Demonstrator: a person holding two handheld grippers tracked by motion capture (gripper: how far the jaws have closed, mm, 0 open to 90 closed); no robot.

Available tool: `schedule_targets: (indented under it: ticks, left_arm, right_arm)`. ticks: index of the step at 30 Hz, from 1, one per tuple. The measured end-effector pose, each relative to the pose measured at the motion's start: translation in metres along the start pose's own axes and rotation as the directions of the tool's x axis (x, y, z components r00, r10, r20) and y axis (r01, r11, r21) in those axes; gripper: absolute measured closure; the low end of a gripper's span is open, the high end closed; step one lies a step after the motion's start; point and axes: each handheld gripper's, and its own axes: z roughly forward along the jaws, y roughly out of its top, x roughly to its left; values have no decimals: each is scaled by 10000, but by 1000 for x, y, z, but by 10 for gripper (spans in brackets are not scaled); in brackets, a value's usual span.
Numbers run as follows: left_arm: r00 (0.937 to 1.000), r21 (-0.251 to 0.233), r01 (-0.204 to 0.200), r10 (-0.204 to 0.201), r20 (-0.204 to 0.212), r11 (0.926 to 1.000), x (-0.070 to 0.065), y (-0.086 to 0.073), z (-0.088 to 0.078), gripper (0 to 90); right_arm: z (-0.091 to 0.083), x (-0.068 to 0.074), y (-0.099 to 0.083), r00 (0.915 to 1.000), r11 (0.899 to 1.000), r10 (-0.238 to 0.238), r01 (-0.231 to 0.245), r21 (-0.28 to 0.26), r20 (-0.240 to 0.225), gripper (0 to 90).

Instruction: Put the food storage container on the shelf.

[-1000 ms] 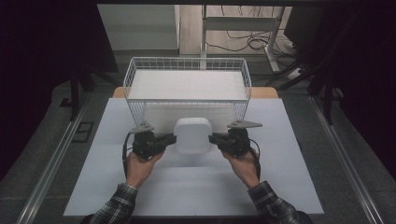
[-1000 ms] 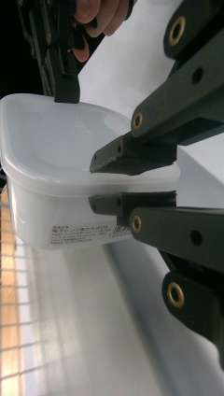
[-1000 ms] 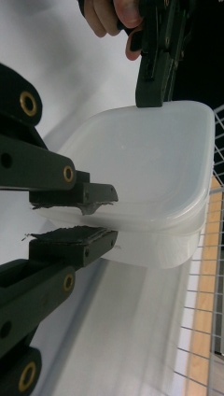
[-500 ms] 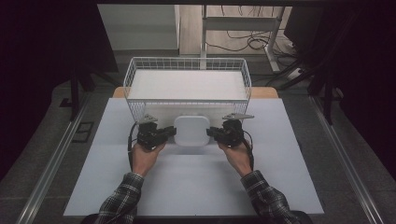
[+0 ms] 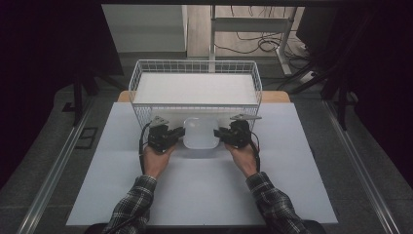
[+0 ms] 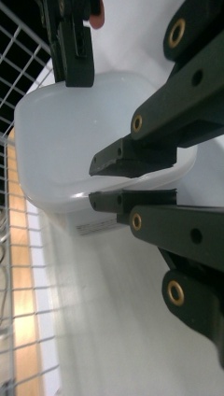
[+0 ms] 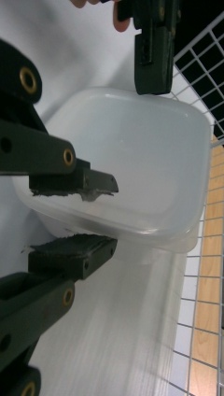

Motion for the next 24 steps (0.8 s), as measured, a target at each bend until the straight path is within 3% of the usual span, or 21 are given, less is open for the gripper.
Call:
schedule_targets:
  ticks: [2, 3, 10, 16, 17, 18, 19, 24]
  left_arm:
    - [9998, 28, -142, 143, -109, 9999, 0, 0, 4, 763]
    - [9998, -154, -35, 32, -212, 9999, 1, 0, 6, 759]
    - [9959, -299, -408, 382, -818, 9987, 2, 6, 8, 699]
    - [9983, -530, -379, 355, -465, 9979, 1, 1, -10, 577]
    - [9992, -587, -366, 355, -198, 9976, 0, -4, -18, 489]
    - [9992, -587, -366, 355, -198, 9976, 0, -4, -18, 445]
    - [9995, -400, -268, 274, 141, 9988, -1, -9, -27, 403]
    - [9975, -30, -397, 398, 583, 9992, -7, -22, -42, 289]
  right_arm:
    - [1, -2, 1, 9999, 9997, -14, 18, -251, 164, 674]
    - [3, -2, 4, 9986, 9992, -232, 247, -315, 483, 670]
    - [7, -2, 11, 9959, 9985, -322, 357, -412, 840, 689]
    - [-9, -2, 11, 9977, 9971, -503, 527, -557, 449, 799]
    - [-16, 1, 8, 9973, 9960, -701, 711, -533, 197, 842]
    - [-16, 1, 8, 9973, 9960, -701, 711, -533, 197, 842]
    - [-23, 7, 4, 9952, 9943, -980, 979, -414, -20, 885]
    - [-29, 17, -9, 9883, 9898, -1425, 1418, -168, -535, 890]
